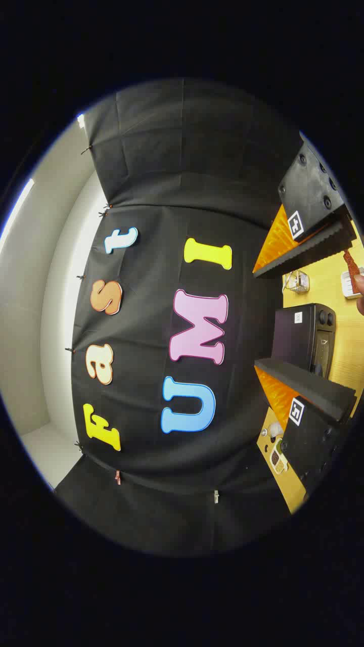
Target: Open the toaster oven, put the food inside, and close the toaster oven door.
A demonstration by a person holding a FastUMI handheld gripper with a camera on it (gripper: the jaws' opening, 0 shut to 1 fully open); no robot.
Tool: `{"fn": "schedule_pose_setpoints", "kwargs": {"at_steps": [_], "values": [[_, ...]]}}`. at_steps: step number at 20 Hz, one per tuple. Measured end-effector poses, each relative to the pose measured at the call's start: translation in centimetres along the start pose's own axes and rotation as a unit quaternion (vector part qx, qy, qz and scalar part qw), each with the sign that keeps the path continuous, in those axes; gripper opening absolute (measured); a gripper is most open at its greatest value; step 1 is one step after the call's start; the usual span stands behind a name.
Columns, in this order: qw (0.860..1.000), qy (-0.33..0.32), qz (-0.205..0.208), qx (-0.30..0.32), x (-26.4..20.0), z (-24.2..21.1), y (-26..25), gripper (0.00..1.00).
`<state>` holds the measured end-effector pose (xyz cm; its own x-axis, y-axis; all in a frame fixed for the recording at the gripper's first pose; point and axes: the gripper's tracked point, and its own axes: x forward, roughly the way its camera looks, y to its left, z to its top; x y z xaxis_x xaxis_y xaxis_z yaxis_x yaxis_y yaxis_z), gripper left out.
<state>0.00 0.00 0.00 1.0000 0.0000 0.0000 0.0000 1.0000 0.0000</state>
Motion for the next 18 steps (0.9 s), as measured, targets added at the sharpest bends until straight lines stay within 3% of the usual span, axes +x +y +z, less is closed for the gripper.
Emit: {"fn": "schedule_pose_setpoints", "kwargs": {"at_steps": [18], "values": [[1.0,-0.005,0.01,0.008,-0.9,-0.3,1.6,0.97]]}}
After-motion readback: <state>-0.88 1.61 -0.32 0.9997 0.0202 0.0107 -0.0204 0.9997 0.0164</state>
